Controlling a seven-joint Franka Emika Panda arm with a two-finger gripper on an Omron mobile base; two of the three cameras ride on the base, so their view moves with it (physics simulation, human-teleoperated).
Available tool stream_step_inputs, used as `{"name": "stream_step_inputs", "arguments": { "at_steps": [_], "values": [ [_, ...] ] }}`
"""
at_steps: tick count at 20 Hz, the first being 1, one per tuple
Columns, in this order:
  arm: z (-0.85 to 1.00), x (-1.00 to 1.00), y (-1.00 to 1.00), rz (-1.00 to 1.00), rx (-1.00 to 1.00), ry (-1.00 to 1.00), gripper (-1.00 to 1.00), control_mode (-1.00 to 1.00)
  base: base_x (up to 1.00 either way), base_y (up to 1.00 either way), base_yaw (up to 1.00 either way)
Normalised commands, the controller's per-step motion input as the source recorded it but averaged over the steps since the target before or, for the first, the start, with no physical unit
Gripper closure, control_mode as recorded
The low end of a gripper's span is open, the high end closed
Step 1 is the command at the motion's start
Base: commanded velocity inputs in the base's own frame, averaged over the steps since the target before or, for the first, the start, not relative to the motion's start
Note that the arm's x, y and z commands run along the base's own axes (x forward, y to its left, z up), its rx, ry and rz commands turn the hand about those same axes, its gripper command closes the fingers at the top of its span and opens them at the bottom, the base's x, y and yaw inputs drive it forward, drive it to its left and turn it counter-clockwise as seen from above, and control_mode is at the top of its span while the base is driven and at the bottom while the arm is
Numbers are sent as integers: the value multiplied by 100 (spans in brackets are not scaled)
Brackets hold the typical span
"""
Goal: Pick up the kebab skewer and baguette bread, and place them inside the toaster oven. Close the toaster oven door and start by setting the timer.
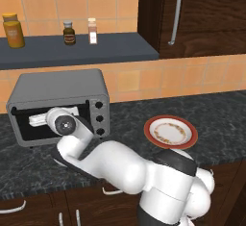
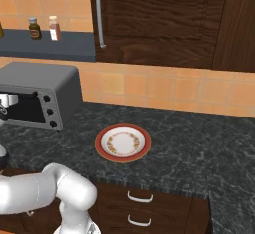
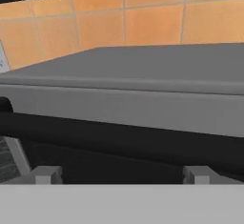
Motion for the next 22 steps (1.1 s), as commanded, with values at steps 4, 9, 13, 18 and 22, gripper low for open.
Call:
{"name": "stream_step_inputs", "arguments": {
  "at_steps": [4,9,13,18,22],
  "values": [
    [24,-20,-1,0,0,0,-100,-100,0,0,0],
    [43,-60,-22,0,0,0,-100,-100,0,0,0],
    [8,-59,-74,0,0,-1,-100,-100,0,0,0],
    [0,-30,-98,0,0,0,-100,-100,0,0,0],
    [0,-24,-58,0,0,0,-100,-100,0,0,0]
  ]
}}
